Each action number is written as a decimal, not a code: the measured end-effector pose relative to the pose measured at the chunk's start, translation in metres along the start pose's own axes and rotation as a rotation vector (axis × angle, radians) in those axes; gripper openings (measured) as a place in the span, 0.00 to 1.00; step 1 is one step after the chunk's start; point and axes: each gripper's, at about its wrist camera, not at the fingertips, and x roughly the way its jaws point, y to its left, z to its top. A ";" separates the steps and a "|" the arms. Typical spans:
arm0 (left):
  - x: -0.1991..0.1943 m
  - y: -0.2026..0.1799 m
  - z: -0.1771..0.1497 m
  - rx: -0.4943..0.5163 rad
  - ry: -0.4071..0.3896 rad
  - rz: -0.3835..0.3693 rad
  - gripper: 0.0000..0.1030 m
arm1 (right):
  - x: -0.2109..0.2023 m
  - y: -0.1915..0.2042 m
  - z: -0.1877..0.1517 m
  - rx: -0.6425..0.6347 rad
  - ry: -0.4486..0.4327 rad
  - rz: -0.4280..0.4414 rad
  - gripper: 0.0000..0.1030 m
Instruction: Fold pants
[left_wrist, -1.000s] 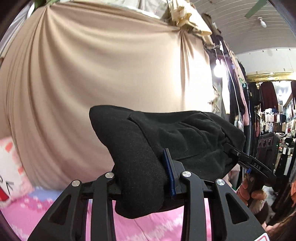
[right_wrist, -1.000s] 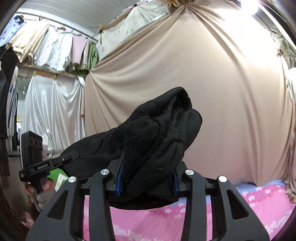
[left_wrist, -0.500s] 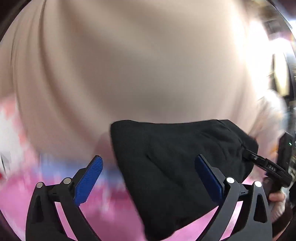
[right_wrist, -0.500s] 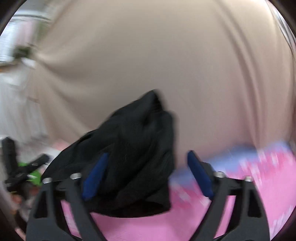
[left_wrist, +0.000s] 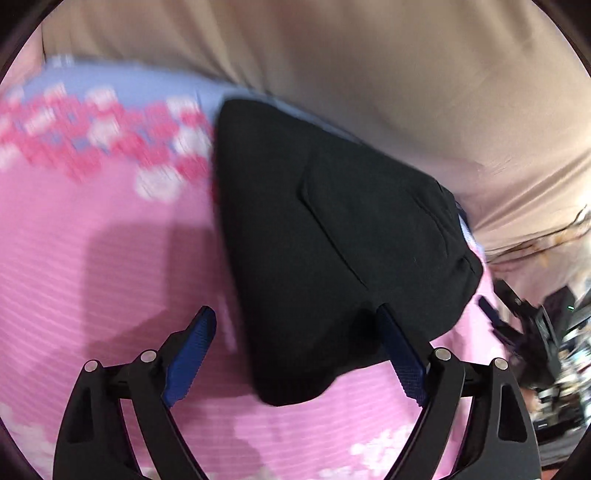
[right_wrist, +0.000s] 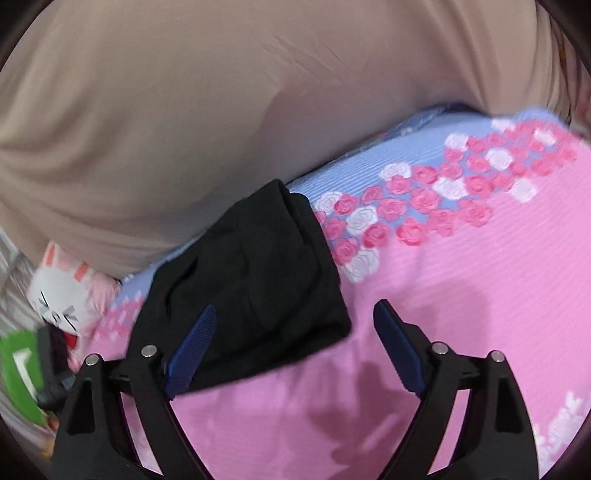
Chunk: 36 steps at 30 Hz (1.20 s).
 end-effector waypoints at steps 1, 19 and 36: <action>0.002 0.001 0.000 -0.026 -0.006 -0.014 0.83 | 0.010 -0.003 0.003 0.031 0.021 0.010 0.82; -0.040 -0.005 0.029 0.156 -0.159 0.265 0.29 | 0.012 0.031 -0.025 -0.077 -0.046 -0.106 0.51; -0.025 -0.009 0.019 0.107 -0.115 0.212 0.44 | 0.026 0.072 -0.013 -0.213 -0.011 -0.123 0.35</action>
